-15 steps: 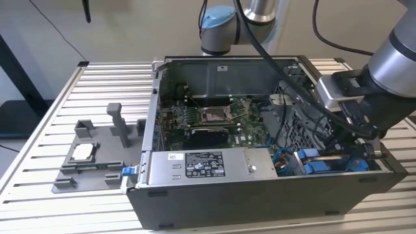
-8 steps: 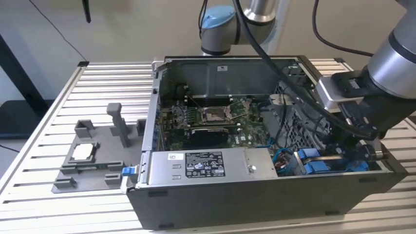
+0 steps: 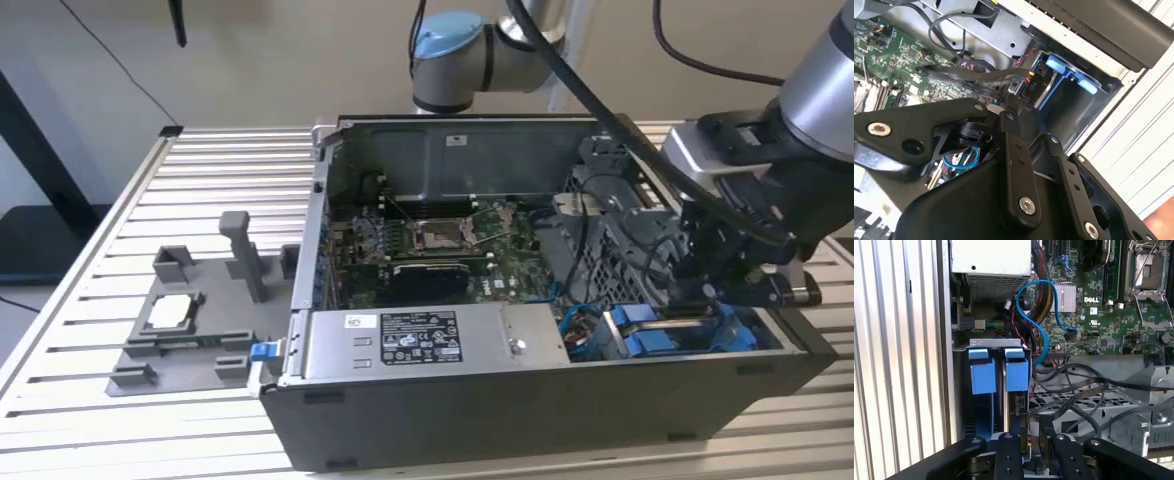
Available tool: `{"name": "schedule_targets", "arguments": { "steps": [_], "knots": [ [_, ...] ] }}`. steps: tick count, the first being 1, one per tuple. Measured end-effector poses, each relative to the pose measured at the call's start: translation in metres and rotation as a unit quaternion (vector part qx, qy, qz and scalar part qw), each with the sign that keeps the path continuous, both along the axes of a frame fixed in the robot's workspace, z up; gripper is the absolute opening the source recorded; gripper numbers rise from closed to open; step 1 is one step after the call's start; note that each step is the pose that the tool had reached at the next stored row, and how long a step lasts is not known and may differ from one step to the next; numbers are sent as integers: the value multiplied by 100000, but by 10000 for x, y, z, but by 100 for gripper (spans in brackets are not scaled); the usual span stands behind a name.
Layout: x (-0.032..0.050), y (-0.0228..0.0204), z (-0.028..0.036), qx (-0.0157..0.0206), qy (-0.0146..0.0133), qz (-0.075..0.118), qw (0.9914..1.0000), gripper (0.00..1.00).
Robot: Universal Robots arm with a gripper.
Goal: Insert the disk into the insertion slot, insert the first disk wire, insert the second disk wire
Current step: 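Insert the second disk wire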
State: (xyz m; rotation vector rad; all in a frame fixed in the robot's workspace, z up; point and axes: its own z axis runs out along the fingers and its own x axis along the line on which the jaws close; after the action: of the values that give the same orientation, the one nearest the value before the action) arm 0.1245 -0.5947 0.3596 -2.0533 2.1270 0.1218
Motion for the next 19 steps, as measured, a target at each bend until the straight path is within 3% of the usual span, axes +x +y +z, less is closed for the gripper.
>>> {"name": "schedule_targets", "arguments": {
  "steps": [2,3,6,7,8,11,12,13,19],
  "knots": [
    [11,0,17,-19,150,-16,100000,30],
    [23,0,22,-113,379,-26,99999,30],
    [65,2,30,-528,1046,-25,99993,30],
    [70,2,36,-853,1188,-27,99989,30],
    [71,4,37,-1514,1217,-36,99981,30],
    [72,11,37,-4237,1225,-69,99903,30],
    [72,12,41,-4869,1226,-74,99874,30],
    [72,11,56,-5068,1226,-77,99864,30],
    [72,12,245,-5076,1226,-108,99864,30]
  ]
}}
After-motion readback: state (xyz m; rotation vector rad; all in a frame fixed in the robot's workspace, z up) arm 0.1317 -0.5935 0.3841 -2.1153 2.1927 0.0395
